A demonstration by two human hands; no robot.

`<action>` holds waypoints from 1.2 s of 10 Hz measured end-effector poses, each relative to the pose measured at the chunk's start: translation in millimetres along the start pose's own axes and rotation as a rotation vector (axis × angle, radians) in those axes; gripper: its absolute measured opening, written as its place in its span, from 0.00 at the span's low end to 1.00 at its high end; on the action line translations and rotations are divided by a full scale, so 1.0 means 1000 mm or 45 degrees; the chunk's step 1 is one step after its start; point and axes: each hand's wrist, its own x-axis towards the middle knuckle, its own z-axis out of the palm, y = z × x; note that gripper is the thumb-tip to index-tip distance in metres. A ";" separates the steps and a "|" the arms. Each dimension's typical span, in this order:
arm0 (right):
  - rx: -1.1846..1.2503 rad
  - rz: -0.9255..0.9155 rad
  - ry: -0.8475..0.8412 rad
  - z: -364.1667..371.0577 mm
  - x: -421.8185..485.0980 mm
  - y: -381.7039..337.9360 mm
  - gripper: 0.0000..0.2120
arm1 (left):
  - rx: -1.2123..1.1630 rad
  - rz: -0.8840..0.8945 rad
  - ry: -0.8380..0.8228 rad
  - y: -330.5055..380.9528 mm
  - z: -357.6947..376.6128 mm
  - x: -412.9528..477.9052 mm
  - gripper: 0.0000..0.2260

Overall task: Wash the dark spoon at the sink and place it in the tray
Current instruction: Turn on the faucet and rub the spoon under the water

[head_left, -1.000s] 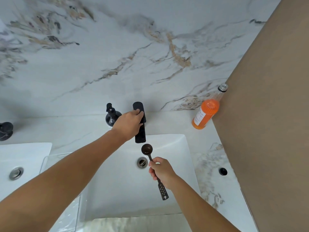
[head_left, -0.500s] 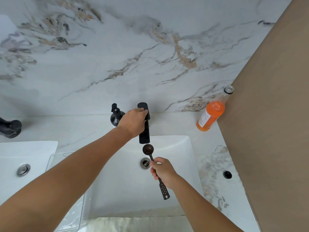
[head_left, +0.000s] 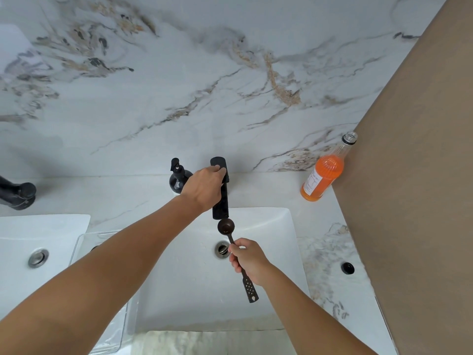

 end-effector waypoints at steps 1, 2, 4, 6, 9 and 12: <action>0.006 0.004 -0.002 0.000 0.000 0.000 0.08 | -0.018 -0.010 0.019 -0.001 -0.002 0.002 0.06; 0.007 0.006 -0.005 0.001 0.001 -0.001 0.08 | -0.025 0.000 0.012 -0.001 -0.002 0.003 0.06; 0.017 0.008 -0.013 0.003 0.001 -0.004 0.07 | -0.483 -0.130 0.089 -0.015 0.008 -0.006 0.18; 0.042 0.025 -0.013 0.005 0.000 -0.003 0.08 | -1.195 -1.046 0.364 -0.005 0.073 -0.078 0.07; -0.028 -0.025 0.013 0.001 -0.003 -0.001 0.08 | -2.411 -1.399 -0.324 0.025 0.124 -0.075 0.10; -0.190 -0.055 0.100 -0.006 0.000 -0.002 0.11 | -2.326 -1.113 -0.397 0.013 0.119 -0.066 0.07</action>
